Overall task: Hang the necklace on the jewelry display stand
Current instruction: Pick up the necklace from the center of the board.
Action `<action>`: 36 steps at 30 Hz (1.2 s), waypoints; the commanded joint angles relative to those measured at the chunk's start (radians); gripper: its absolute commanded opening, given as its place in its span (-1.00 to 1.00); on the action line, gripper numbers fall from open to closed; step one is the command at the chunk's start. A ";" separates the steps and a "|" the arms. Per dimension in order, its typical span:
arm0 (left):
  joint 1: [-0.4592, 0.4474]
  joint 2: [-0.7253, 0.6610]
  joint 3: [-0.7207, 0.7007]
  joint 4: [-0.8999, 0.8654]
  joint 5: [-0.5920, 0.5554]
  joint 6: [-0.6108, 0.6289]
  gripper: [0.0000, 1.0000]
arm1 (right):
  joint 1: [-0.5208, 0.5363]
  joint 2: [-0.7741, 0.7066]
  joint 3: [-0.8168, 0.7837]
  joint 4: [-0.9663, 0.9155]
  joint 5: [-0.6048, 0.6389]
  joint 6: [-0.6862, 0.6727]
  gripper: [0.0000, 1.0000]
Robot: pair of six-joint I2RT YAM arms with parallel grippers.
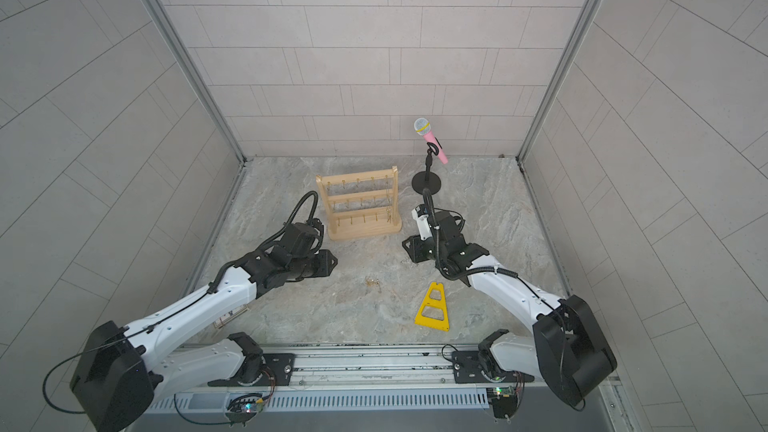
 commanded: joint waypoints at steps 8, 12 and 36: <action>0.079 -0.032 -0.061 -0.030 0.026 -0.053 -0.44 | 0.247 0.088 -0.006 -0.017 0.094 0.023 -0.23; 0.132 -0.061 -0.058 -0.044 0.038 -0.047 -0.43 | 0.299 0.130 0.012 -0.049 0.120 0.012 -0.21; 0.172 -0.126 -0.083 -0.041 0.053 -0.032 -0.41 | 0.403 0.452 0.175 -0.114 0.246 -0.046 -0.15</action>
